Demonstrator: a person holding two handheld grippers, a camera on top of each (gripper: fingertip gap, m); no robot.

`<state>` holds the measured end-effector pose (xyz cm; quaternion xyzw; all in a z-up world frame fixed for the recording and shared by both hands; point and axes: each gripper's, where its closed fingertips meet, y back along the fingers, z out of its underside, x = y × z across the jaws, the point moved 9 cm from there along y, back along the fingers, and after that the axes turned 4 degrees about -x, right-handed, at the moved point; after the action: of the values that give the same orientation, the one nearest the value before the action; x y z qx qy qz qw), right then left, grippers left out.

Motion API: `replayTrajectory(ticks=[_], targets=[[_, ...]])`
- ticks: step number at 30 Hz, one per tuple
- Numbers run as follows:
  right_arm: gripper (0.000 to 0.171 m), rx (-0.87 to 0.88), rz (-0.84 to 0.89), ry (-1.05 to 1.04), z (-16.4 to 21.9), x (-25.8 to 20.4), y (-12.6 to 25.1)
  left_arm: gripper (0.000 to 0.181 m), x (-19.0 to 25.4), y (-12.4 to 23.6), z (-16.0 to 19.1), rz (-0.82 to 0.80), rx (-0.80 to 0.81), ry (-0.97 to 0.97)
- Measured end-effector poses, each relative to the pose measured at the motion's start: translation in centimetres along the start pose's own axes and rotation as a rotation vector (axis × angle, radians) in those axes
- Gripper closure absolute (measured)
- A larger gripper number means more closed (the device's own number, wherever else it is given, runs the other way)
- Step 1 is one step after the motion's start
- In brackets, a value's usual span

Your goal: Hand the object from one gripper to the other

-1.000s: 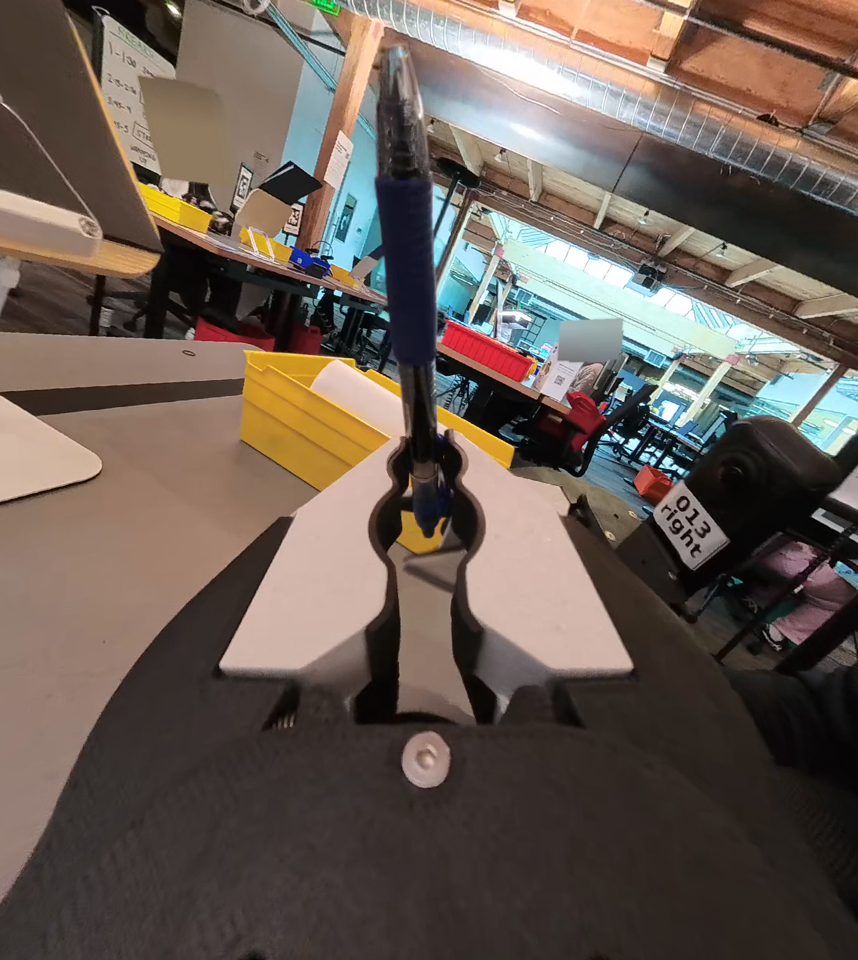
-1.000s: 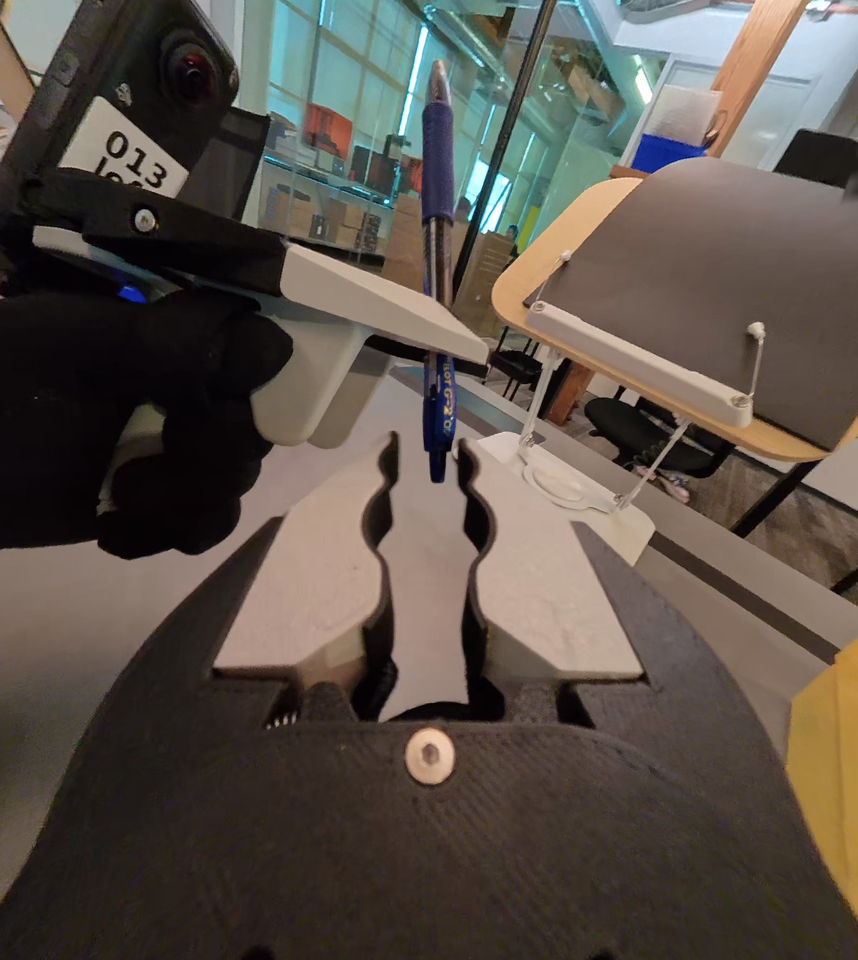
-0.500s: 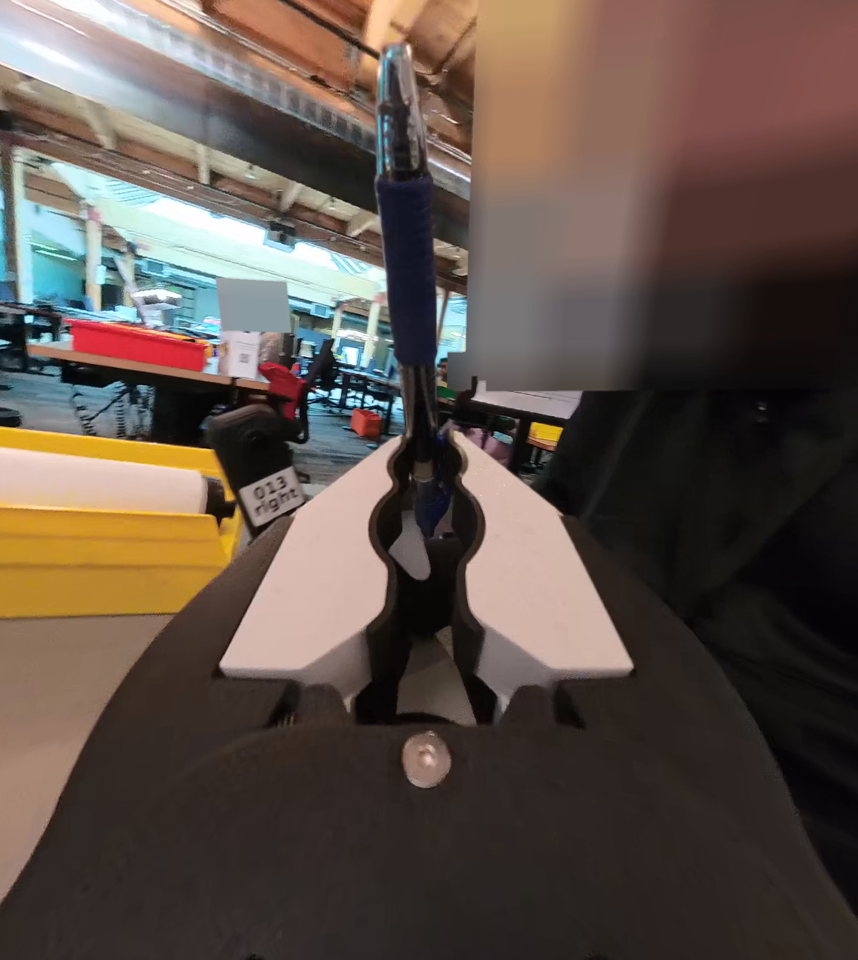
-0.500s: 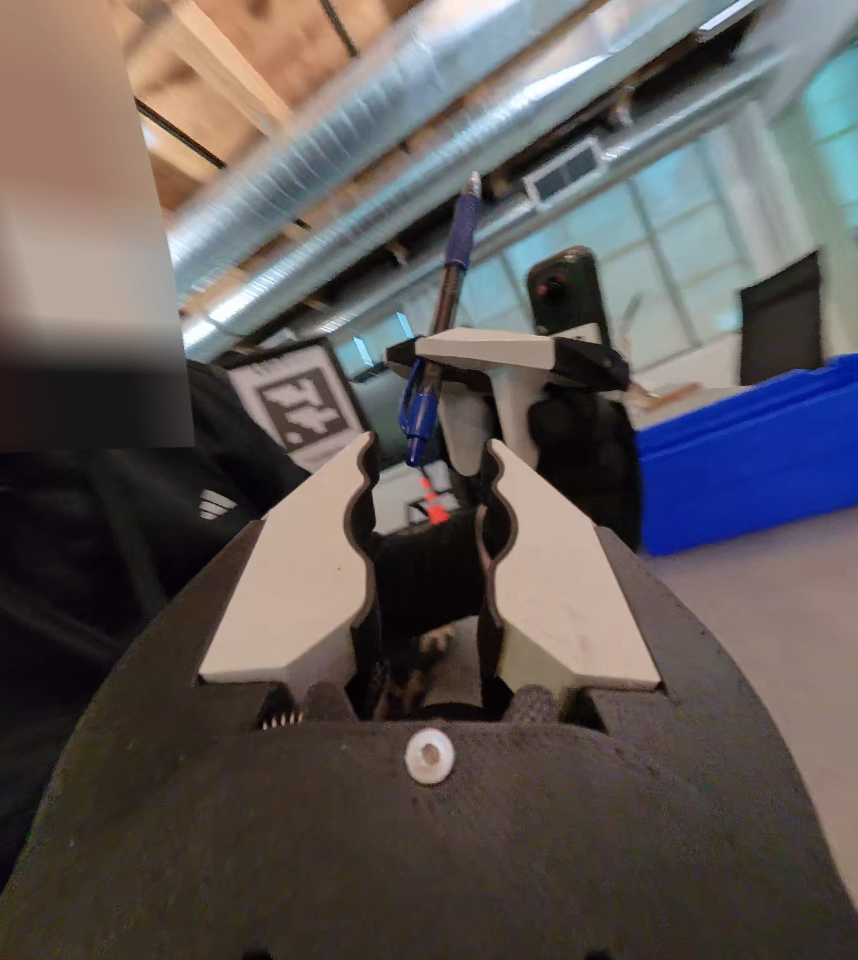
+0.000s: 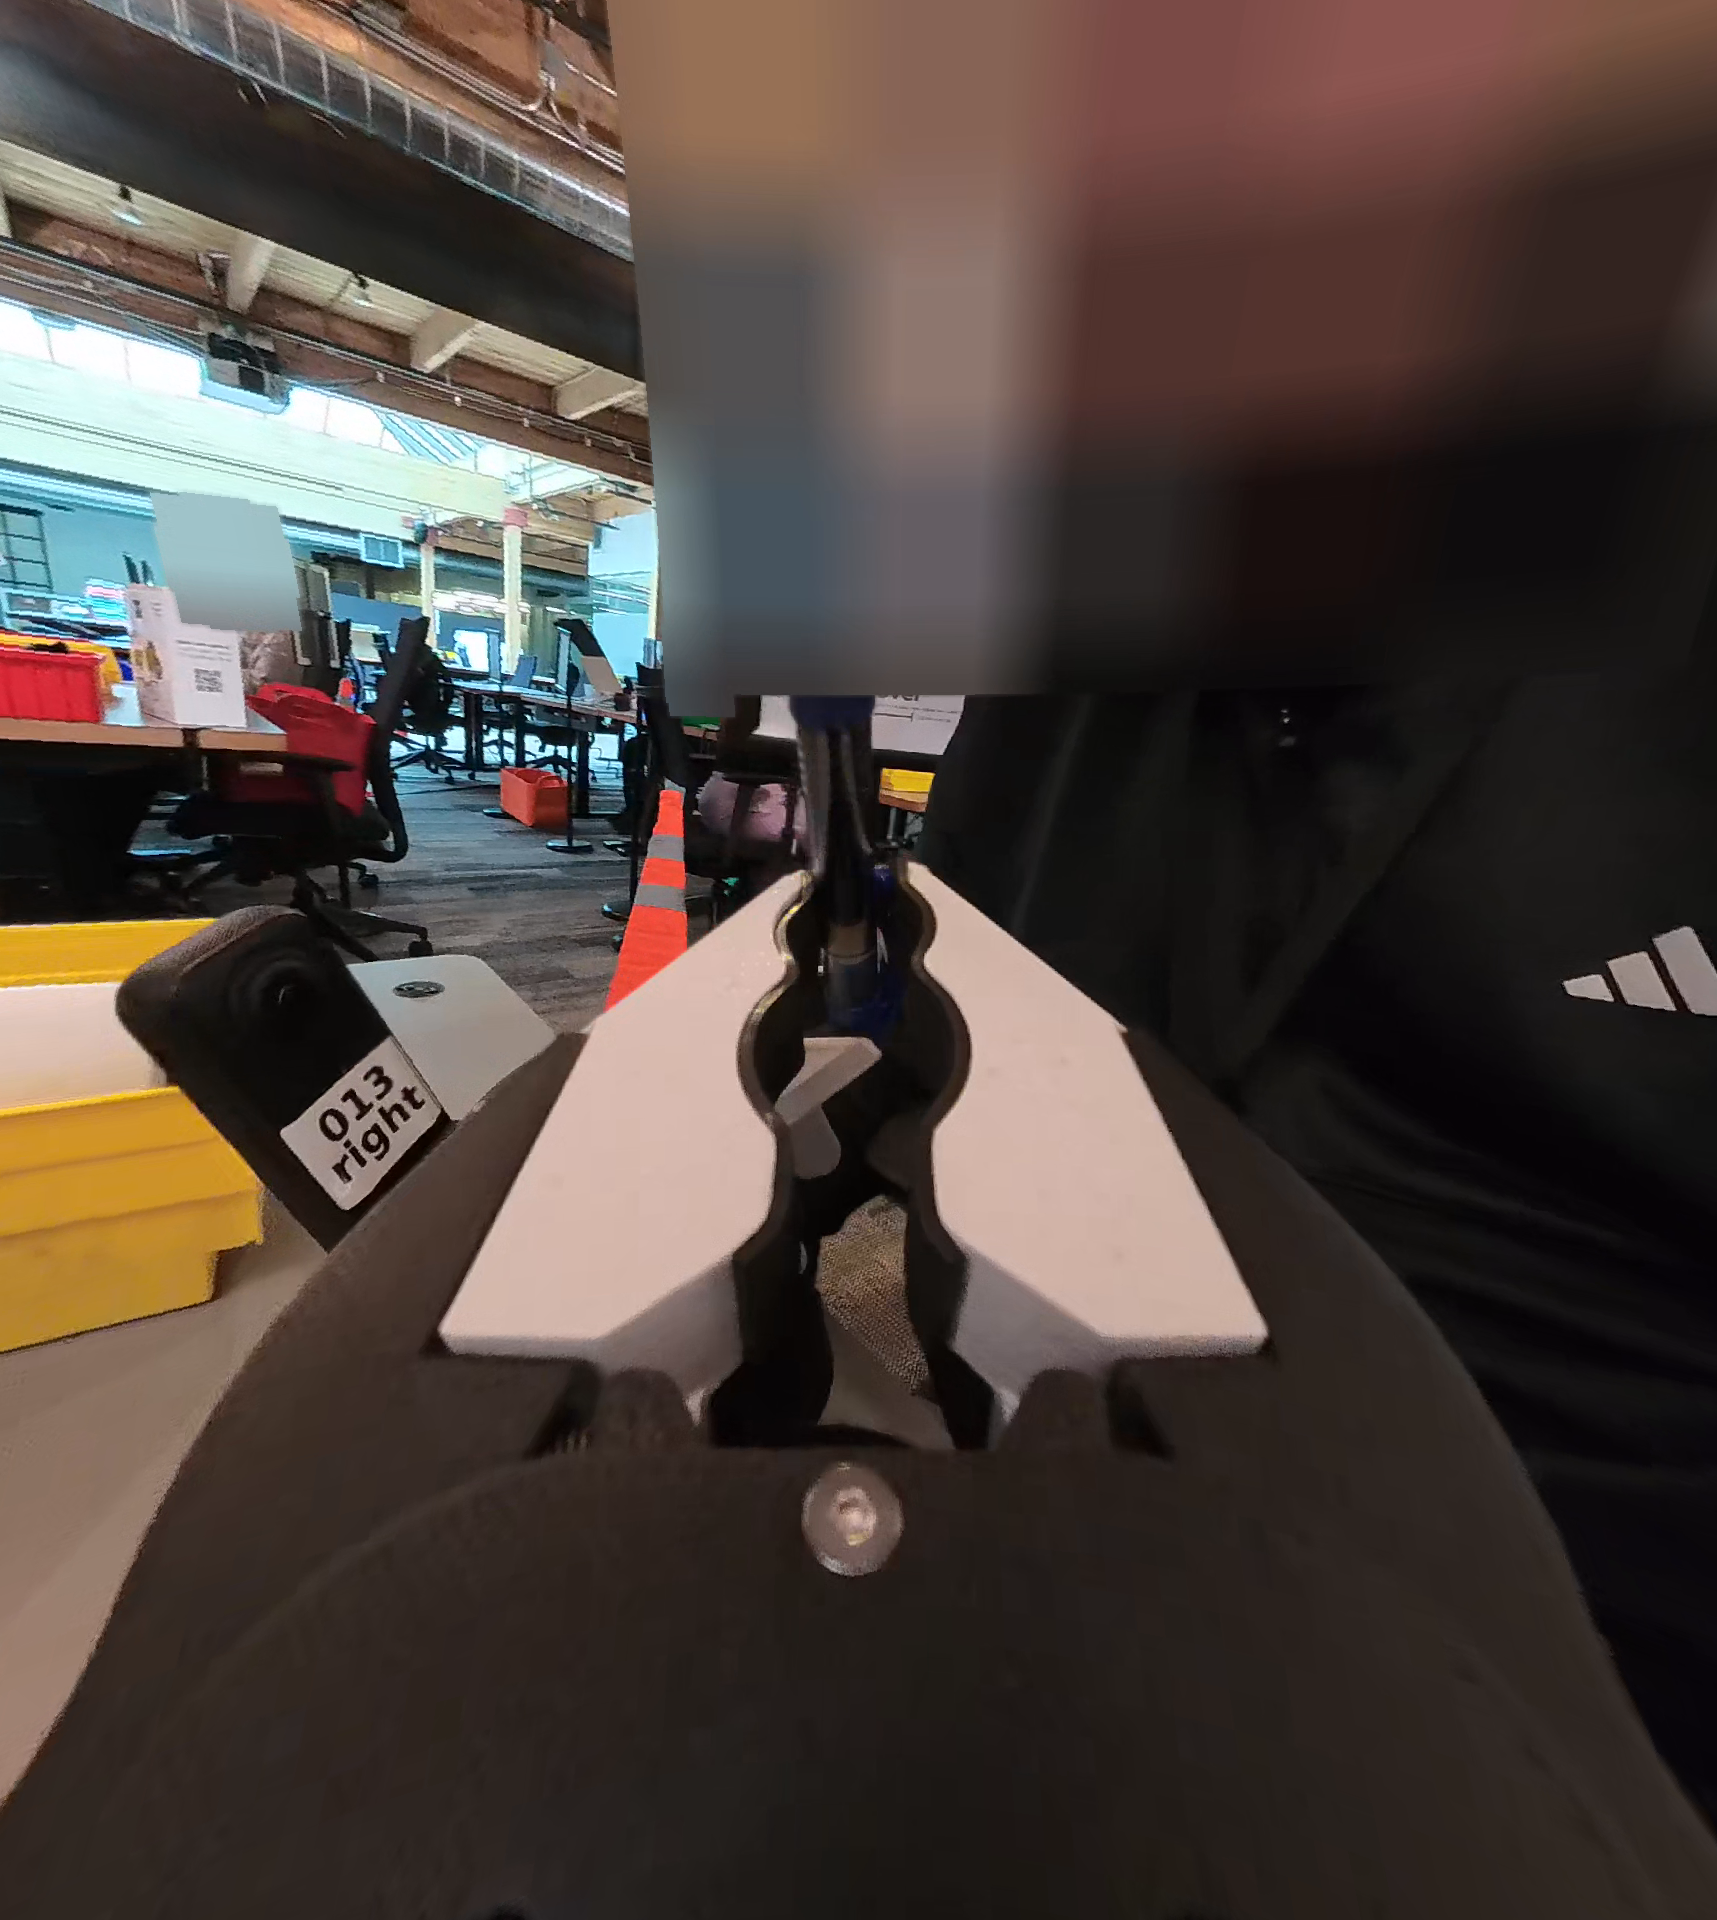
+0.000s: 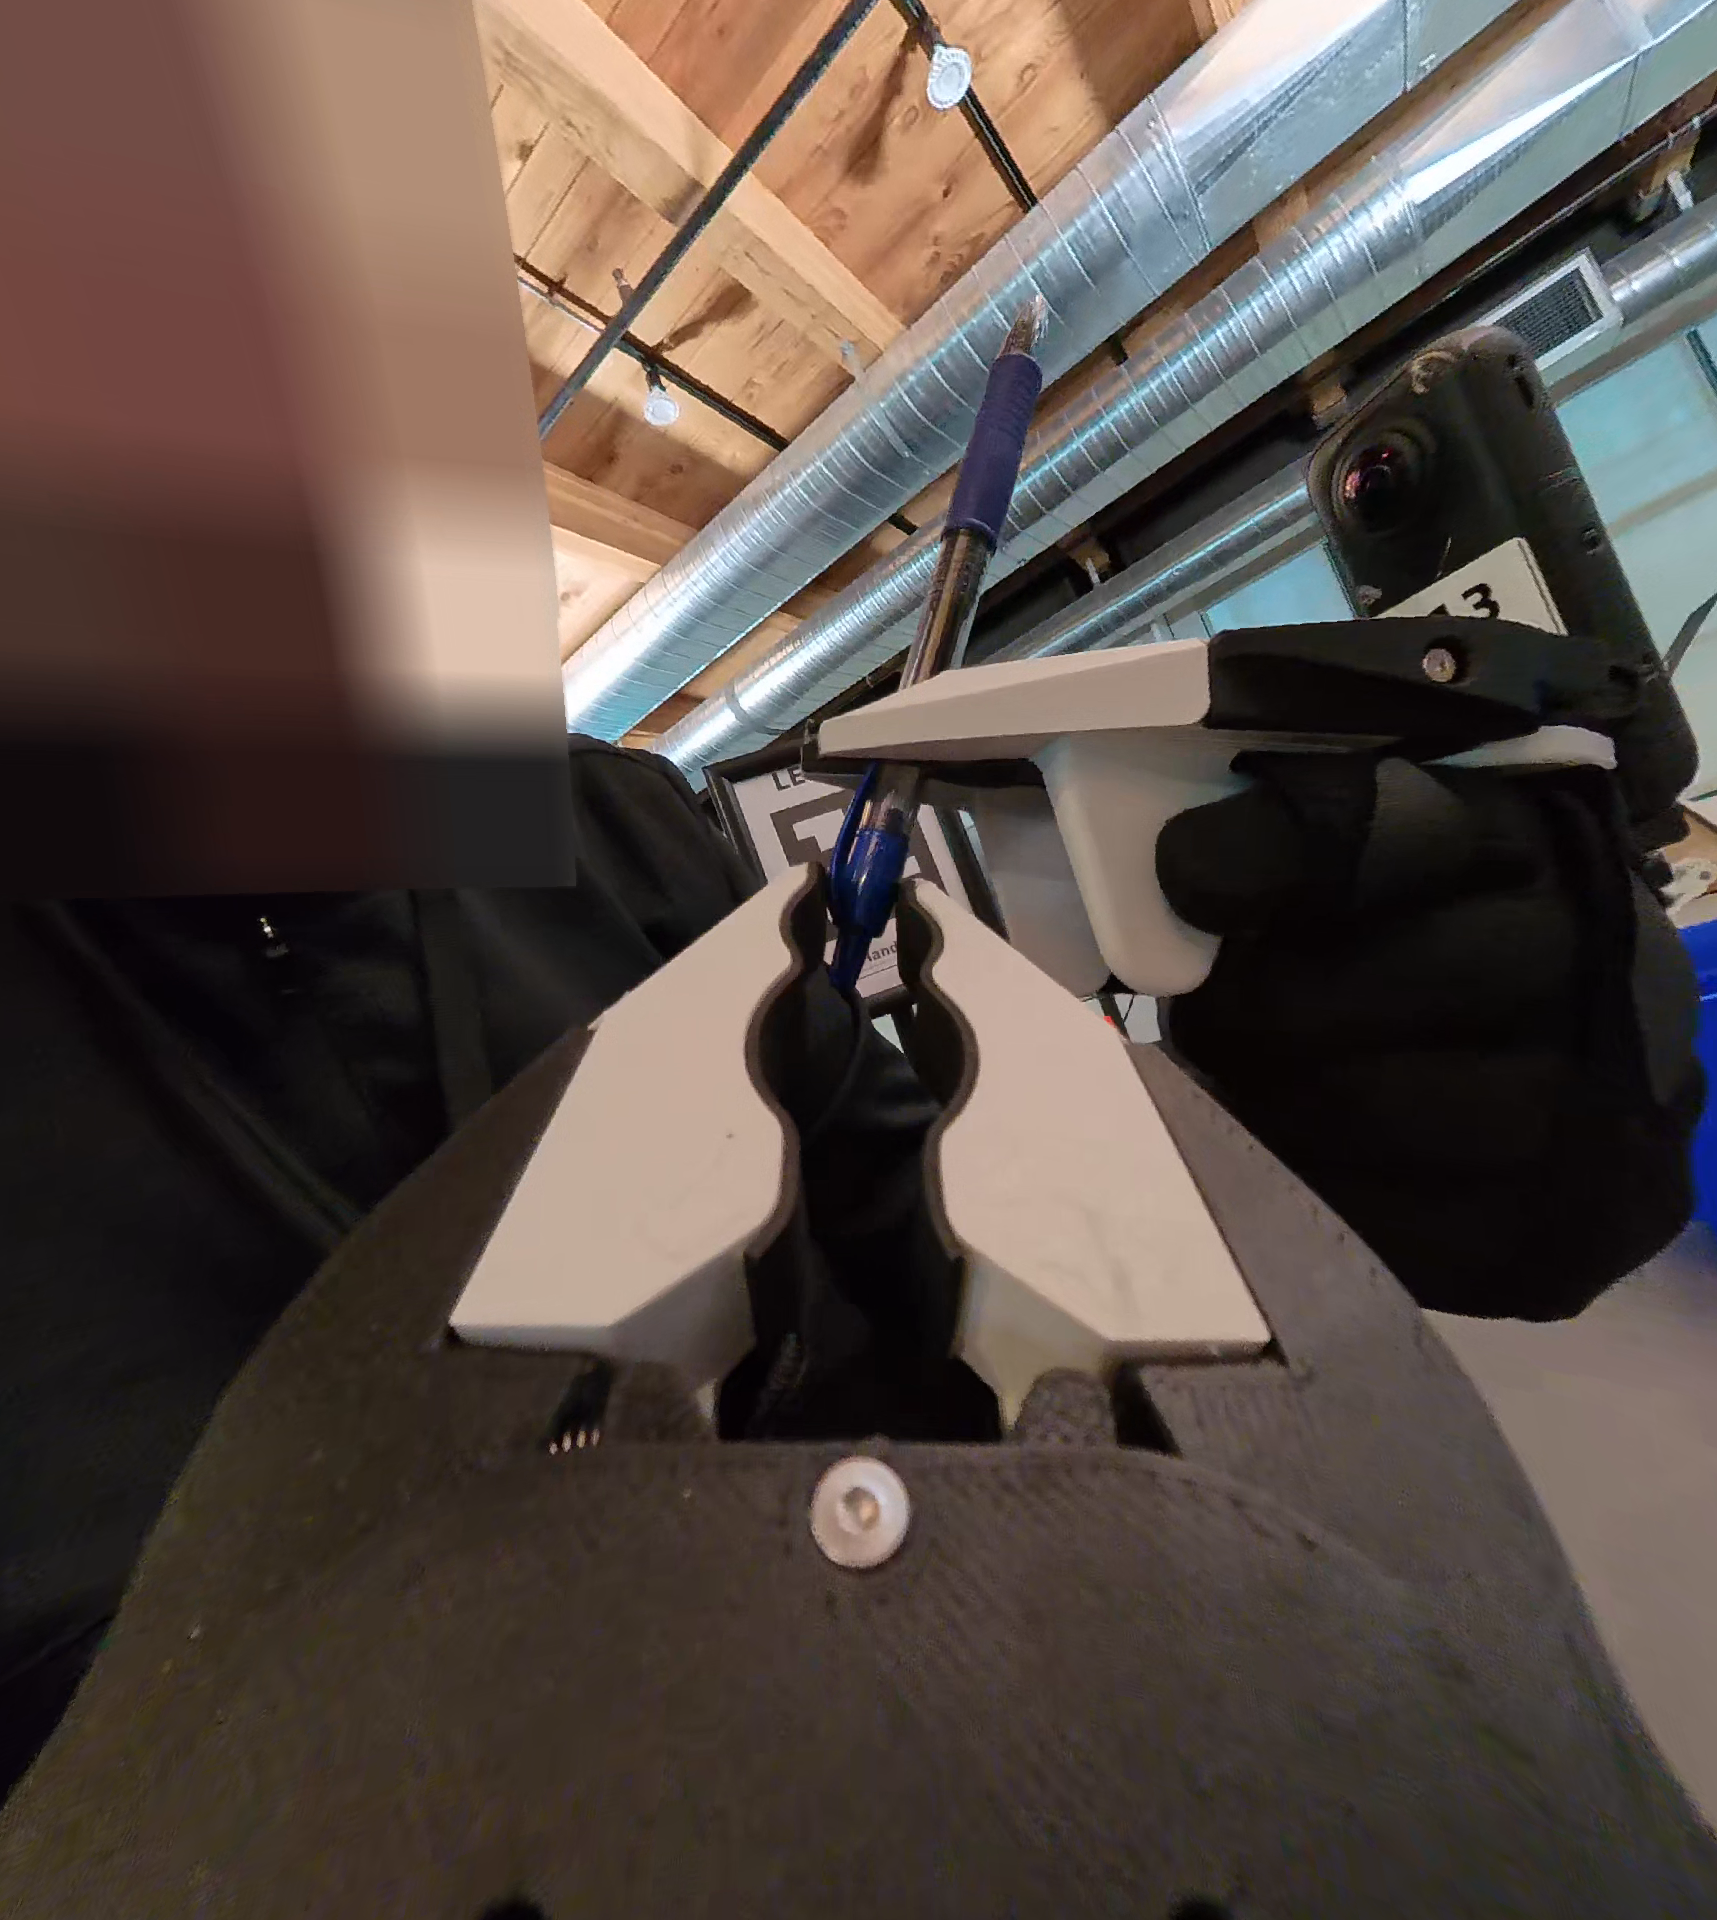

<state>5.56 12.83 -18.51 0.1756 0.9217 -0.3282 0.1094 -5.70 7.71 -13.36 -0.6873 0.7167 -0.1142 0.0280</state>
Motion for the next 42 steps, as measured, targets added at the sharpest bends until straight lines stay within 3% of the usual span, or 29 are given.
replayTrajectory(ticks=[9, 12, 20, 25, 31, 37, 40, 42], targets=[[0.161, 0.007, 0.106, 0.112, -0.5, -0.2, 0.3, 0.170, -0.6, 0.3, -0.2, -0.042, 0.029, 0.012], [0.161, 0.005, 0.159, 0.145, -0.8, -0.2, 0.7, 0.169, -1.0, 0.5, -0.1, -0.099, 0.044, 0.018], [0.161, -0.070, 0.391, 0.314, -1.8, -0.3, 1.8, 0.145, -2.0, 1.7, 0.3, -0.370, 0.106, 0.039], [0.162, -0.118, 0.542, 0.439, -2.4, -0.5, 2.5, 0.151, -2.2, 1.9, 0.8, -0.506, 0.107, 0.046], [0.163, -0.178, 0.692, 0.577, -2.7, -0.8, 2.6, 0.172, -2.4, 1.1, 1.1, -0.574, 0.047, 0.043], [0.162, -0.227, 0.785, 0.679, -2.9, -1.0, 2.3, 0.174, -2.8, 1.4, 1.1, -0.573, 0.100, 0.088], [0.128, -0.275, 0.834, 0.728, -3.2, -1.3, 2.3, 0.174, -3.1, 2.0, 1.0, -0.548, 0.152, 0.161], [0.120, -0.387, 0.897, 0.835, -3.3, -1.7, 2.4, 0.174, -3.4, 2.4, 1.0, -0.526, 0.158, 0.233]])
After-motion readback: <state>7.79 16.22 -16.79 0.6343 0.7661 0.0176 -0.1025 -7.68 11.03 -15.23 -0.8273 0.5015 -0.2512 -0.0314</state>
